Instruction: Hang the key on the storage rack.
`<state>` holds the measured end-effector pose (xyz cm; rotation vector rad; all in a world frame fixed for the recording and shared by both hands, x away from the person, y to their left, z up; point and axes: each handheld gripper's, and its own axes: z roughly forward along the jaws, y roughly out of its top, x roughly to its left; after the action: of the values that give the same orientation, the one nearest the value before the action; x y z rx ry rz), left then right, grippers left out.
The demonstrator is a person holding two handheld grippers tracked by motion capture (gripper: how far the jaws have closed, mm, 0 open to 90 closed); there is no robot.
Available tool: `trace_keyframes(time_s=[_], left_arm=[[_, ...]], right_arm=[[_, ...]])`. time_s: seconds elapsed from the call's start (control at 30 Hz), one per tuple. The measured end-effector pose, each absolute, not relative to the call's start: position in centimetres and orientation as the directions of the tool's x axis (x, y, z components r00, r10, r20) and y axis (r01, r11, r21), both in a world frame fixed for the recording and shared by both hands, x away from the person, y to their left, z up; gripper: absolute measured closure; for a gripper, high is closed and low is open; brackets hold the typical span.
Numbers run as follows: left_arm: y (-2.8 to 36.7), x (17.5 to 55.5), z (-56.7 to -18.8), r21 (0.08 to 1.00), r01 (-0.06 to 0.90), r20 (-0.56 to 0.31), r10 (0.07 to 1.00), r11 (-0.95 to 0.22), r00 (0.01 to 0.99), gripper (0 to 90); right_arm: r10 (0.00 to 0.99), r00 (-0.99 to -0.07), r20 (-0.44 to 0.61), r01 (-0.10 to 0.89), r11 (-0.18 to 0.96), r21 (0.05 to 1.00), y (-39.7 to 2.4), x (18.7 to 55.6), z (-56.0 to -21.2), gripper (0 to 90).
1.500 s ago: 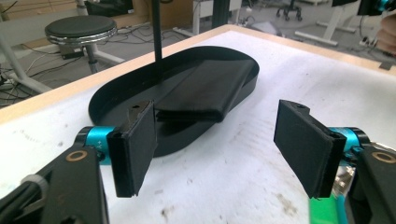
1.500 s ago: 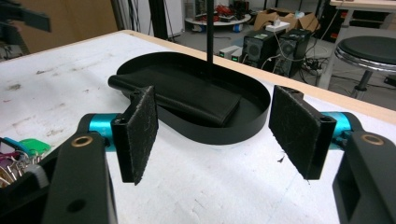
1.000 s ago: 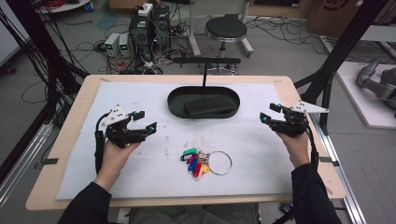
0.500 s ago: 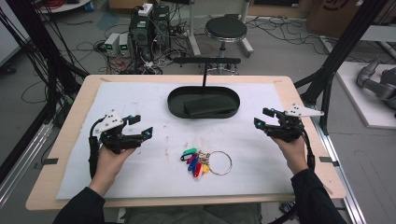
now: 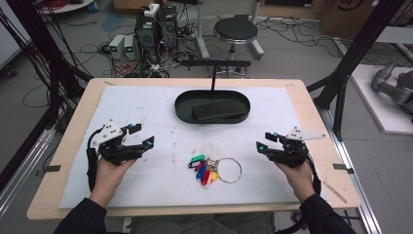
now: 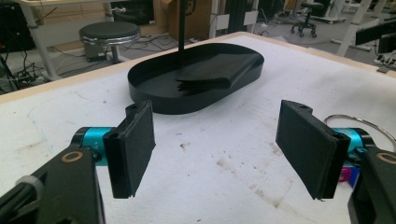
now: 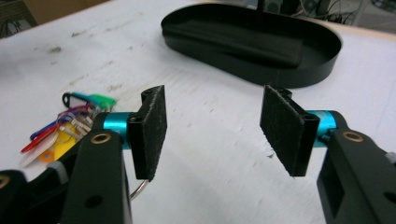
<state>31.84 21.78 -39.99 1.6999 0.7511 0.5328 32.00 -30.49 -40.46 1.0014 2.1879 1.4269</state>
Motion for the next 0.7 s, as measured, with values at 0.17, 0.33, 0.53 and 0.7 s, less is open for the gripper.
trace_keyframes(time_s=[0.17, 0.33, 0.53, 0.7], left_arm=[[21.4, 31.9, -40.1, 0.966, 0.203, -0.032, 0.711, -0.157, 0.702, 28.1], [21.1, 31.9, -40.2, 0.966, 0.199, -0.025, 0.705, -0.166, 0.708, 28.1], [21.2, 31.9, -40.4, 0.964, 0.207, -0.030, 0.704, -0.168, 0.710, 28.1], [20.9, 31.7, -40.4, 0.964, 0.204, -0.030, 0.696, -0.169, 0.717, 28.1]], right_arm=[[0.704, -0.704, 0.091, 0.388, 0.274, 0.880, -29.2, 31.1, -41.4, 46.5], [0.693, -0.713, 0.103, 0.420, 0.306, 0.854, -28.0, 31.0, -42.4, 52.5], [0.688, -0.717, 0.109, 0.458, 0.349, 0.817, -26.6, 31.3, -43.3, 61.7], [0.675, -0.729, 0.116, 0.487, 0.392, 0.781, -25.2, 31.9, -43.9, 67.0]])
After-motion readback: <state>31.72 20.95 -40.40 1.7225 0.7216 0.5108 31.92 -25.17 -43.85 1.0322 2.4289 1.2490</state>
